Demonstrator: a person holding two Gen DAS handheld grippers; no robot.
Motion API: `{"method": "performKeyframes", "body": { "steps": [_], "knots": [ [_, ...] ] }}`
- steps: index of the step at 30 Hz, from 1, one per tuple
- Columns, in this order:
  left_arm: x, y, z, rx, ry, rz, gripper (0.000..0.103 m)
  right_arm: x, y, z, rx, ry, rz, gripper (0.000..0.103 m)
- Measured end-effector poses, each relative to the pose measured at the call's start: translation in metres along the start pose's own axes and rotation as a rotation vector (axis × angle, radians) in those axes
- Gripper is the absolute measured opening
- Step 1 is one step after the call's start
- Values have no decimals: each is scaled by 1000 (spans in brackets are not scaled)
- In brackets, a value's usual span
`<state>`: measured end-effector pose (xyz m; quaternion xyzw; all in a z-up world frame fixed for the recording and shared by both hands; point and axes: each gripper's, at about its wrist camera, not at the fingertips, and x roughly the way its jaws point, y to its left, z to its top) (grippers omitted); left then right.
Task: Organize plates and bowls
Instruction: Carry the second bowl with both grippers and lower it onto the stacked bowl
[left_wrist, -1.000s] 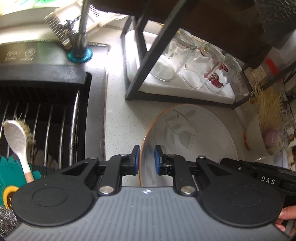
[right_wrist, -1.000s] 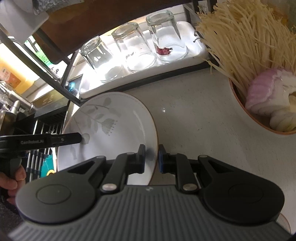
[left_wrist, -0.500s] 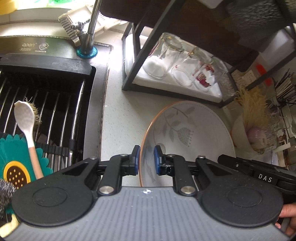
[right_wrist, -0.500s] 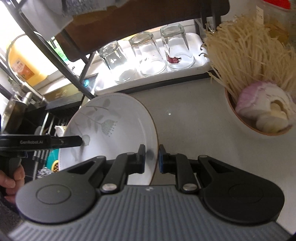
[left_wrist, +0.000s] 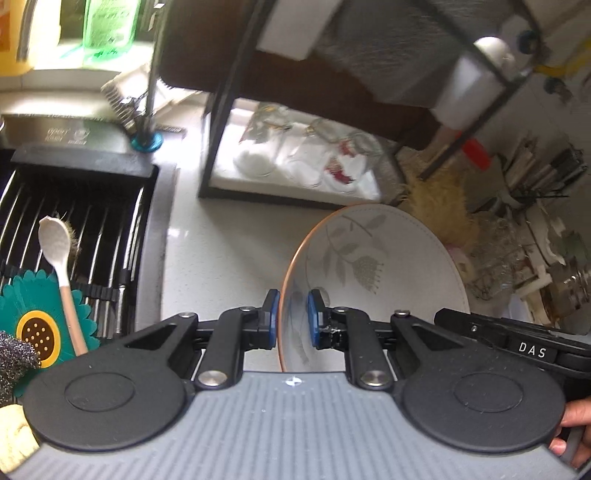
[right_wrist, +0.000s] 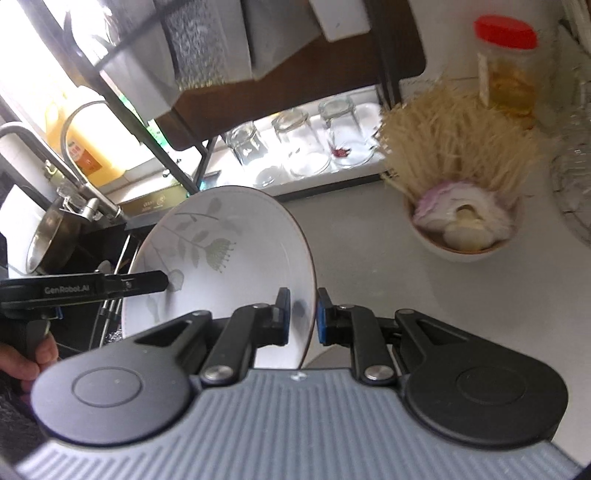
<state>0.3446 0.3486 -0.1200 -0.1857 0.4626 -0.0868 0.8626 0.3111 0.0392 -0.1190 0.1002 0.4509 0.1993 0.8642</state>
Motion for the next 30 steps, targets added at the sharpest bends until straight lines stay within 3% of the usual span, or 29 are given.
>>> {"method": "performKeyframes", "body": {
  "steps": [9,18,30],
  "knots": [
    [-23,-44,-20,56,-38,-19,18,-45,-15,-14,-3,-65,0,17],
    [-23,-76,-57,59,-37,-25,19,-73,-42,-49,25,-83,-29,17],
    [32,-95,-95,114,101,-52,19,-64,-79,-90,80,-56,-158,18]
  ]
}}
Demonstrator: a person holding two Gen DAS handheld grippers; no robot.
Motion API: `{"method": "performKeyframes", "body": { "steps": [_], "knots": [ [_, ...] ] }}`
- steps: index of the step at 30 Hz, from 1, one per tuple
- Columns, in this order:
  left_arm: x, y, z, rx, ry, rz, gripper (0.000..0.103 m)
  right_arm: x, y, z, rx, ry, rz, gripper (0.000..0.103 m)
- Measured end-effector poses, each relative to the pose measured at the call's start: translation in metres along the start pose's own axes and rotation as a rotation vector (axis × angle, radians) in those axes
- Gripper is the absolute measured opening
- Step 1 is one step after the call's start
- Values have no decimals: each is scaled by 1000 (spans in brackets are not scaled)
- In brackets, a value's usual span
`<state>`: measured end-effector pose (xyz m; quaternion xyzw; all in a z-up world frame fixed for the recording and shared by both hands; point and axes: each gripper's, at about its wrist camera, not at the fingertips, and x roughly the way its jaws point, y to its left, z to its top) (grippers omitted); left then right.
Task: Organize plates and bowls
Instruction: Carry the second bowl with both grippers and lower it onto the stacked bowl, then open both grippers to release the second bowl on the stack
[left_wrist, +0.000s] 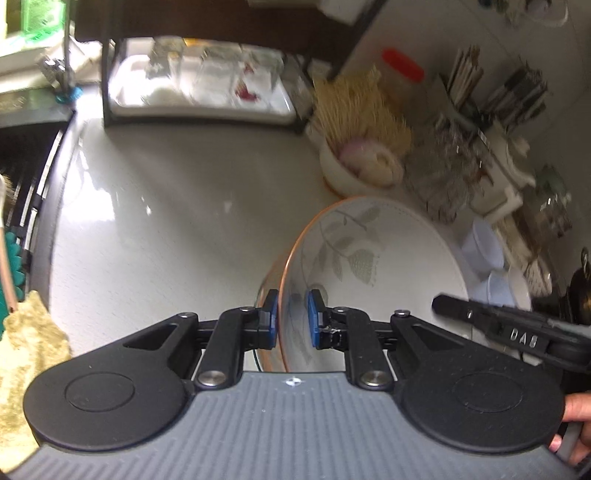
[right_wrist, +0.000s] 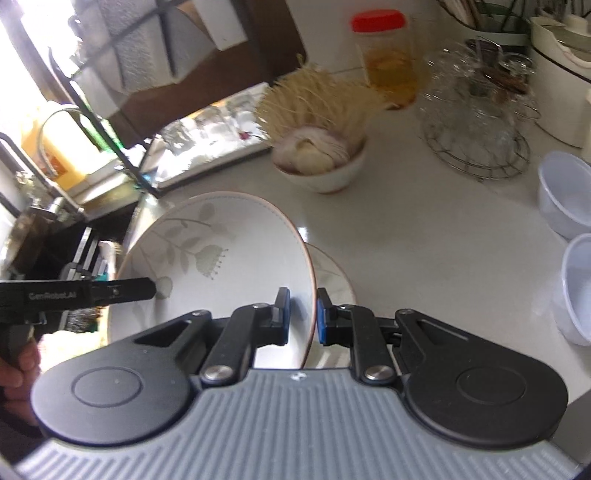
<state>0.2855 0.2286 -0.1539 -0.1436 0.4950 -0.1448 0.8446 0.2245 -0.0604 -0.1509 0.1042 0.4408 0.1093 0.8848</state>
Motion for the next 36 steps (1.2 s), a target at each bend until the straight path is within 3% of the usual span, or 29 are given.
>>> {"method": "performKeyframes", "body": {
  "steps": [6,17,36],
  "knots": [
    [34,5,-4,-8,78,-4,19,18,-8,-9,17,16,-48,18],
    [63,11,7,-35,177,-55,19,29,-12,-10,54,40,-106,19],
    [60,12,25,-27,216,-79,30,44,-12,-12,138,79,-130,23]
  ]
}}
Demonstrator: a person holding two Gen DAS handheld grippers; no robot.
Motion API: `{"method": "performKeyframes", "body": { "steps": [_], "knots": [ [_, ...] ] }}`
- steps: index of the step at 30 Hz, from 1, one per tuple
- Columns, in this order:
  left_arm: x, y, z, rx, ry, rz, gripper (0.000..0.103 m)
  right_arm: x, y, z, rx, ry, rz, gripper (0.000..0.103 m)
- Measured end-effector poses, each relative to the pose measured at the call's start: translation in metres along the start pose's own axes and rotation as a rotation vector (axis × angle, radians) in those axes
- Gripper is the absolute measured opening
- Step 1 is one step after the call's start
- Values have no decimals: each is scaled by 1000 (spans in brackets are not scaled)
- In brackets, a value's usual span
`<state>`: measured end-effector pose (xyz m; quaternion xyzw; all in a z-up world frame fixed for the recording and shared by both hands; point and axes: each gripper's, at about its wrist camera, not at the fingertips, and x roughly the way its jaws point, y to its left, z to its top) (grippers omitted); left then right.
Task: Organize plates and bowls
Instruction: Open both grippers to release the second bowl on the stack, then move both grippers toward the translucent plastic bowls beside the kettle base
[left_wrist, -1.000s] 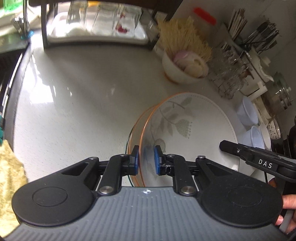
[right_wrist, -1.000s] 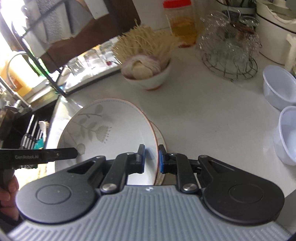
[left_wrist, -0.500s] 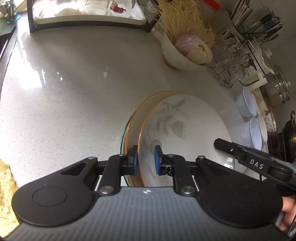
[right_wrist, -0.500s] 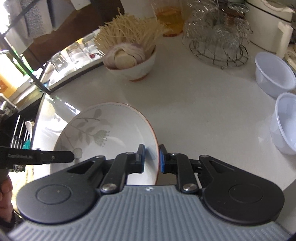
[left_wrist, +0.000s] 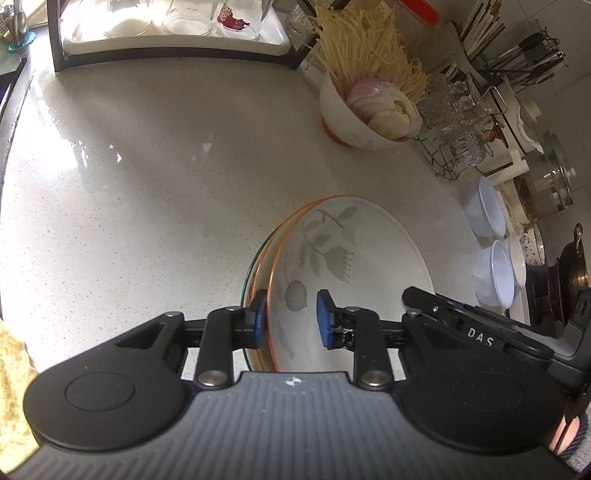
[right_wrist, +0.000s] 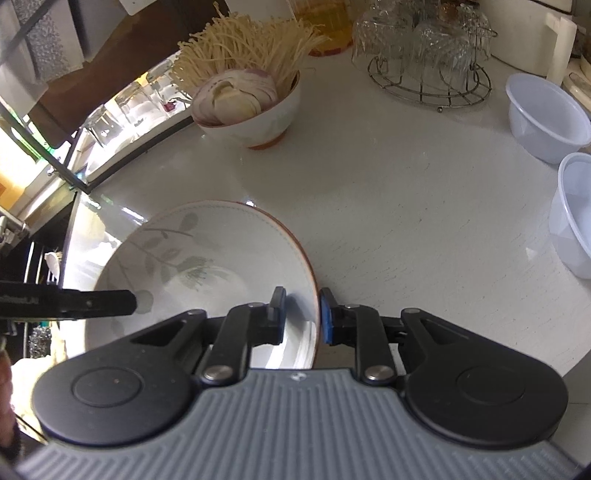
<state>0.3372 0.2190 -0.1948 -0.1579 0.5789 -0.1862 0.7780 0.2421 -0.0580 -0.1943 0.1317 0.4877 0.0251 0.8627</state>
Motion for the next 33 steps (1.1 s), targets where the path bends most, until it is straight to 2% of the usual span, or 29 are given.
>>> {"method": "performKeyframes", "body": {
  "steps": [9,12,16,19,24,33],
  "knots": [
    [-14,8,3,-29,34,-27,31,0,-3,1,31,-2,14,23],
    [-19,6,1,6,40,-21,37,0,-3,0,42,-7,21,24],
    [-22,8,-2,24,35,-12,37,1,-2,1,42,-7,14,25],
    [-27,7,-2,37,3,6,37,1,-1,3,44,-4,7,25],
    [-45,-3,-1,71,-70,17,37,-16,1,7,52,-54,-9,24],
    [-92,-42,8,143,-218,4,37,-85,20,25,19,-209,27,24]
  ]
}}
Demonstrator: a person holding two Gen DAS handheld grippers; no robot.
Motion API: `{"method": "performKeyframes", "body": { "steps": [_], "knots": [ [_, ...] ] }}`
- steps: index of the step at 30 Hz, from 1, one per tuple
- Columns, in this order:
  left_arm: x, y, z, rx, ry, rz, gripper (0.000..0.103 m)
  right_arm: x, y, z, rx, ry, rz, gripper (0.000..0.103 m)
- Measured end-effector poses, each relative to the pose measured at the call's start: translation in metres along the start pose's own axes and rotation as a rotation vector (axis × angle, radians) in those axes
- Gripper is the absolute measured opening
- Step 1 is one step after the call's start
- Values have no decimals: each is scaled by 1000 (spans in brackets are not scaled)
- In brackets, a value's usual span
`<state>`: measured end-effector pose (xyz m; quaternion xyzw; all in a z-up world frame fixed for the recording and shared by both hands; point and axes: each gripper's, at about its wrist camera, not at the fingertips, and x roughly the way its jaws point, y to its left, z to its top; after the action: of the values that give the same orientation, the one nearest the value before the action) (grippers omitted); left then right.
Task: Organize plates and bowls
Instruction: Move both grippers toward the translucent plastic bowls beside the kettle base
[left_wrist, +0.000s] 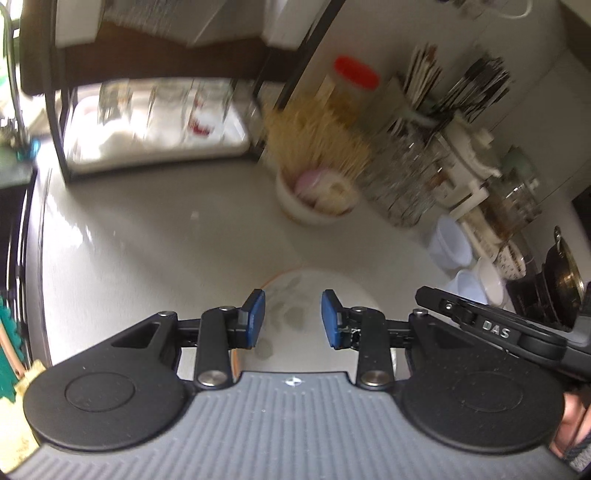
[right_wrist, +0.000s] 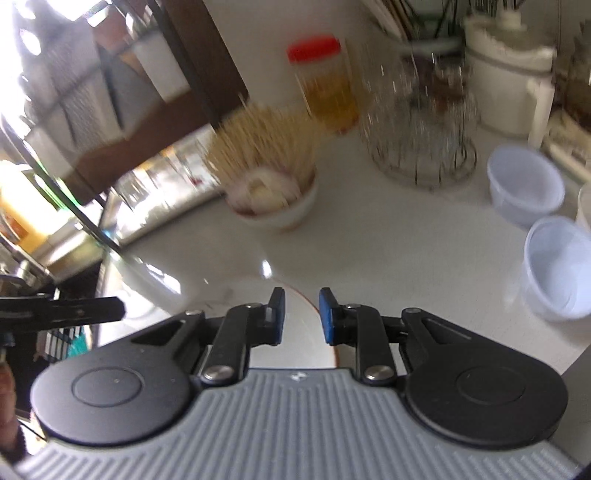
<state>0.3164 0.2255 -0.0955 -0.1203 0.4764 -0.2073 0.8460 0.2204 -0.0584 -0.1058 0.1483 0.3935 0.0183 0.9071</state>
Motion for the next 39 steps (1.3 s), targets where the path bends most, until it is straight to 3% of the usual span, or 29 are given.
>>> {"method": "performKeyframes", "body": {
  "steps": [12,21,31,39],
  "knots": [
    [-52,-40,4,36,-134,1,38,-76,31,21,-58,-146,42,24],
    [-68,-49,-9,62,-139,11,39,-98,38,12,-77,-175,35,24],
    [-48,-57,-10,70,-100,3,39,-96,27,0,-65,-162,8,24],
    [-23,-101,-8,96,-92,20,41,-98,-26,7,-20,-185,2,24]
  ]
}}
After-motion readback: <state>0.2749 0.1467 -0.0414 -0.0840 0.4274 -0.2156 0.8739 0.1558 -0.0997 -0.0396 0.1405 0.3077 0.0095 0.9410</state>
